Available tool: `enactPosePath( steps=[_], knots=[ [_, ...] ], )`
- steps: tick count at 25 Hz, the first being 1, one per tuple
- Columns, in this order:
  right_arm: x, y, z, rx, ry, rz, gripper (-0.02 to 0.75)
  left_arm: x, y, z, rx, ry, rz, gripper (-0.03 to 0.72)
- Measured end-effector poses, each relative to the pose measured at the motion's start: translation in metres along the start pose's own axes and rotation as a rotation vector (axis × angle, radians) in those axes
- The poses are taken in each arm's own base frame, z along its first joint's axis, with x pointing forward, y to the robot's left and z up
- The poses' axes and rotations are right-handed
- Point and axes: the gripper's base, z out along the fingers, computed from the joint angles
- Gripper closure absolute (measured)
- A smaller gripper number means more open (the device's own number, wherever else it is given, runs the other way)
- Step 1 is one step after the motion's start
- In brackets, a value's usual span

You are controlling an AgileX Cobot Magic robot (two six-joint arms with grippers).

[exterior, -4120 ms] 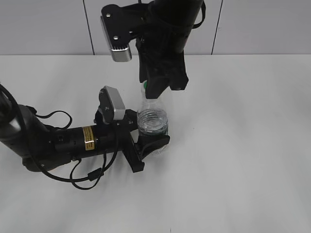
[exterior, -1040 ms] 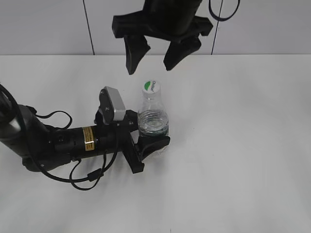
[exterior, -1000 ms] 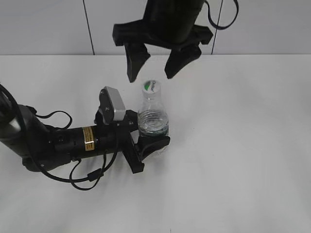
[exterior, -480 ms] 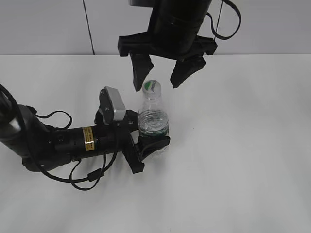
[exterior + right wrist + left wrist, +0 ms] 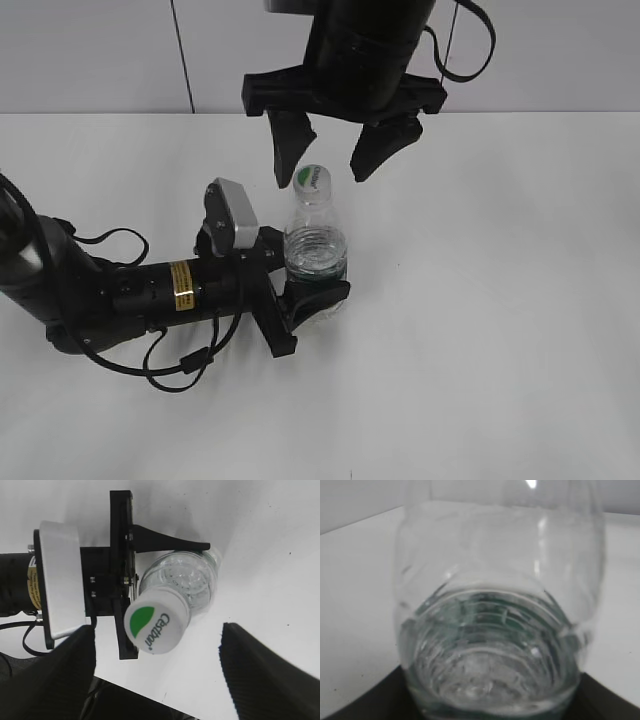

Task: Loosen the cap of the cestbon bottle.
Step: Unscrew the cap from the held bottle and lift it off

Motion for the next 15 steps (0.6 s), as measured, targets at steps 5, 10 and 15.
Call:
enactPosePath(
  steps=[5,10,15],
  knots=[
    [-0.0004,-0.0016,0.0,0.018,-0.004,-0.007,0.162,0.0,0.0,0.0,0.0,0.0,-0.005,0.274],
    [-0.0006,-0.0025,0.0004,0.027,-0.005,-0.01,0.197,0.0,0.0,0.0,0.0,0.0,-0.008,0.274],
    [-0.0021,-0.0003,0.003,0.005,0.001,-0.001,0.204,0.0,0.0,0.0,0.0,0.0,-0.008,0.274]
  ],
)
